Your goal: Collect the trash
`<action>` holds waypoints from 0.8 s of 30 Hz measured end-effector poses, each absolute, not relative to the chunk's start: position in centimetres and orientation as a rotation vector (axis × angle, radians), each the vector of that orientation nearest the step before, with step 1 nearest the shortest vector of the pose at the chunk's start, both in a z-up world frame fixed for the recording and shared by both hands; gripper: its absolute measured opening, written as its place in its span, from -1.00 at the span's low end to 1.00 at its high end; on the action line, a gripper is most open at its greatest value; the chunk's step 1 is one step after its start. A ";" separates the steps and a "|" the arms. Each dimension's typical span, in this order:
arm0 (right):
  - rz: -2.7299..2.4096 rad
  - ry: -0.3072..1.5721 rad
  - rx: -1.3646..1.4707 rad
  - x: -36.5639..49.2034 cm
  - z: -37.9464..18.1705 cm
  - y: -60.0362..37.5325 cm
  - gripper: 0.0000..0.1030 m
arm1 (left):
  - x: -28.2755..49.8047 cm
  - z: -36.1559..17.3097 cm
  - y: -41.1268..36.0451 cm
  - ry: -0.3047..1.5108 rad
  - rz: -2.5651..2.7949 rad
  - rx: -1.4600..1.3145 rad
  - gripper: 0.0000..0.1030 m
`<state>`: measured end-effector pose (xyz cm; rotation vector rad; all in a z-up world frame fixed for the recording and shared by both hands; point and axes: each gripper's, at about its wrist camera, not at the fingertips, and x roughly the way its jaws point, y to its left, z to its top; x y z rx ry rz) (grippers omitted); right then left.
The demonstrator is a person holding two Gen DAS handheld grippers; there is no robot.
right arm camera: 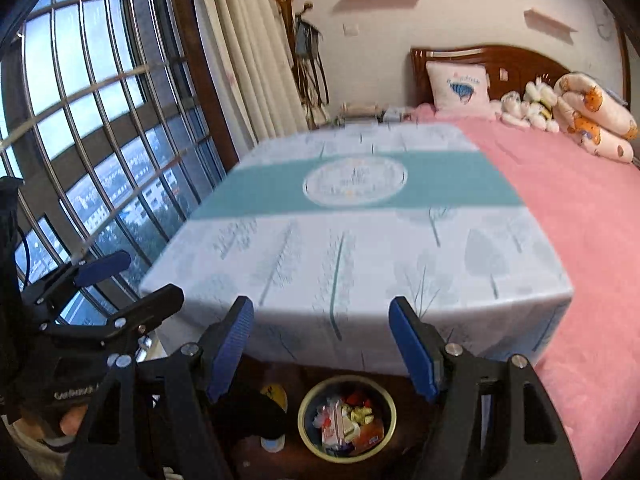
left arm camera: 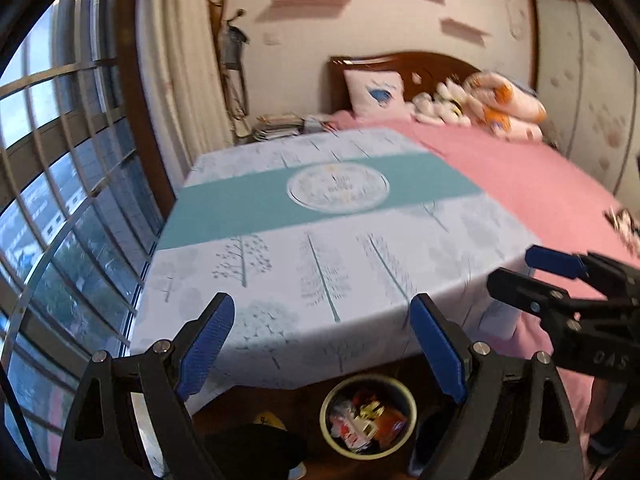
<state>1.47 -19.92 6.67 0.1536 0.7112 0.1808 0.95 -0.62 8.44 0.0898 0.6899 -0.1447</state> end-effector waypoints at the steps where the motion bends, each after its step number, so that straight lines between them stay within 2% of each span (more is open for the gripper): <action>1: 0.174 0.688 0.150 1.1 7.3 -19.8 0.37 | 0.7 9.0 -0.5 0.683 -0.137 0.072 0.71; 8: 0.184 0.611 0.167 -0.2 9.6 -19.7 0.37 | -0.5 10.3 0.1 0.628 -0.062 0.032 0.71; 24: 0.172 0.631 0.178 0.4 8.7 -19.6 0.37 | 0.6 8.8 -0.1 0.710 -0.053 -0.002 0.71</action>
